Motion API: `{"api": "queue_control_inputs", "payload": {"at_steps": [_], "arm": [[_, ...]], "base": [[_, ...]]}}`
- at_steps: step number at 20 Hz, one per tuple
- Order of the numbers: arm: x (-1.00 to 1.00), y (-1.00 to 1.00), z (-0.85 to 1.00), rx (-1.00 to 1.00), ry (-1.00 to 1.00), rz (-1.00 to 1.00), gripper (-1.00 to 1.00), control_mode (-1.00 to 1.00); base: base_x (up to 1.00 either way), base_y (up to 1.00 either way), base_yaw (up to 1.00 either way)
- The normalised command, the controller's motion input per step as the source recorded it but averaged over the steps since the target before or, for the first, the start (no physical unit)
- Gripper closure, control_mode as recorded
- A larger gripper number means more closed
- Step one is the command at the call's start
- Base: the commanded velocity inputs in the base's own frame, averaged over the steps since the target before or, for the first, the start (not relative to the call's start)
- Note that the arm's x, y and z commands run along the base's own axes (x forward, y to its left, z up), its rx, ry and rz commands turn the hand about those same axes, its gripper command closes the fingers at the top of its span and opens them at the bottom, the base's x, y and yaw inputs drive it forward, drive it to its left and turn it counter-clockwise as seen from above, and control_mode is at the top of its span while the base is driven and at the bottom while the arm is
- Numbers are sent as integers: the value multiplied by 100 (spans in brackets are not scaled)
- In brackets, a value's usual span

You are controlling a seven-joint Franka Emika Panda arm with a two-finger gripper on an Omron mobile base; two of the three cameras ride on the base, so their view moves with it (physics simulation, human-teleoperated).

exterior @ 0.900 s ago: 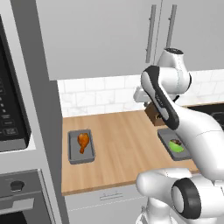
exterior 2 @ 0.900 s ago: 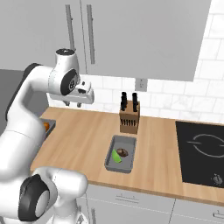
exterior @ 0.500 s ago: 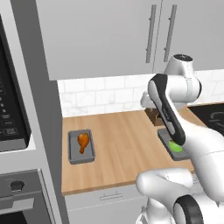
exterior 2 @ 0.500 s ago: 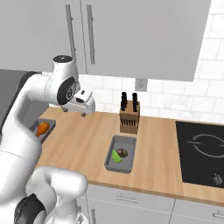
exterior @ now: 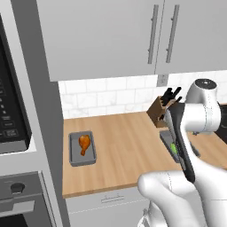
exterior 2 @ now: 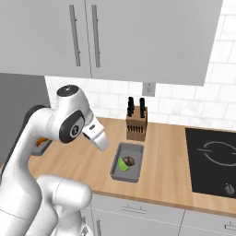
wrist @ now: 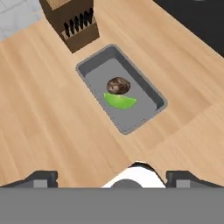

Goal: Take the meat container that has the chicken drumstick and place it on the second highest rack of the freezer. Then take the vegetable container that has the mushroom and lemon wedge and place it on the highest rack of the freezer.

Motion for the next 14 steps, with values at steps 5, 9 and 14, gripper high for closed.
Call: {"api": "queue_control_inputs", "payload": {"at_steps": [5, 9, 14], "arm": [[-18, -91, -36, 10, 2, -52, -100, -100], [-24, -74, -13, 22, 4, -26, -100, -100], [-16, -26, 0, 18, 0, 0, -100, -100]], "base": [[0, 0, 0], [0, 0, 0], [0, 0, 0]]}}
